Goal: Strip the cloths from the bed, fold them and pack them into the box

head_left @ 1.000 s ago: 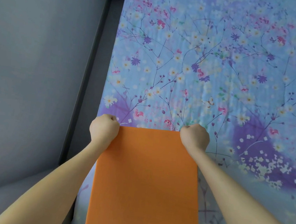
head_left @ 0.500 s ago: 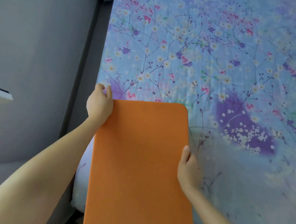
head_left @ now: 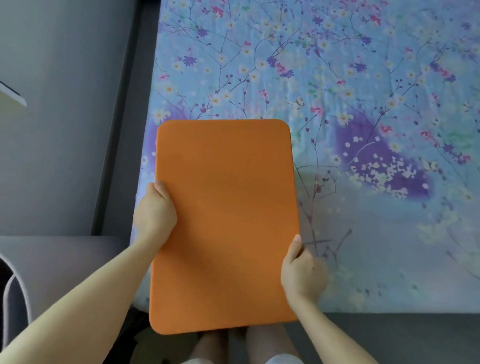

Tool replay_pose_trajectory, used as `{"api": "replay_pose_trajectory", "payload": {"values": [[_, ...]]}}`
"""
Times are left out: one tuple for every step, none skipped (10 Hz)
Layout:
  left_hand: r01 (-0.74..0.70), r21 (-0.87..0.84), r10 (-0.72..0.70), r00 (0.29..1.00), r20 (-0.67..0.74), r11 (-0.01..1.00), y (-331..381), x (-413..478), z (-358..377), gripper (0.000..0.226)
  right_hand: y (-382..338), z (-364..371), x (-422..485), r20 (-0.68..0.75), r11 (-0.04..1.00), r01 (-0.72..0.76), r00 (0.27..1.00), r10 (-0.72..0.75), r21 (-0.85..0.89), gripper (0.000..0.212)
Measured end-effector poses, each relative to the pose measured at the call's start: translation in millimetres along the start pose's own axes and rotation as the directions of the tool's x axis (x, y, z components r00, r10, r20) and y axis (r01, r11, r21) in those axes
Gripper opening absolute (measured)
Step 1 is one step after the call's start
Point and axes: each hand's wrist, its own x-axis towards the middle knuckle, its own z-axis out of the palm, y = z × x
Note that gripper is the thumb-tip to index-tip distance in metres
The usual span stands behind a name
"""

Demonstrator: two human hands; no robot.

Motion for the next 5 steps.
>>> {"api": "replay_pose_trajectory", "payload": {"values": [[0.009, 0.034, -0.009, 1.000, 0.000, 0.999, -4, 2, -5, 0.054, -3, -4, -5, 0.014, 1.000, 0.001, 1.000, -0.001, 0.007, 0.072], [0.032, 0.075, -0.038, 0.995, 0.089, 0.997, -7, 12, -19, 0.058, -11, -10, -20, 0.065, 0.998, 0.013, 0.998, -0.017, 0.065, 0.068], [-0.010, 0.105, -0.011, 0.980, 0.198, 0.994, -3, 6, -32, 0.058, -6, -17, -29, 0.123, 0.996, 0.024, 0.992, -0.034, 0.081, 0.064], [-0.025, 0.107, 0.008, 0.986, 0.164, 0.994, 7, -16, -34, 0.054, 4, -33, -17, 0.262, 0.992, 0.060, 0.961, -0.087, 0.109, 0.062], [-0.028, 0.119, 0.026, 1.000, 0.015, 0.993, 14, -45, -38, 0.053, 18, -60, 2, 0.321, 0.971, 0.183, 0.920, -0.224, 0.155, 0.051]]}}
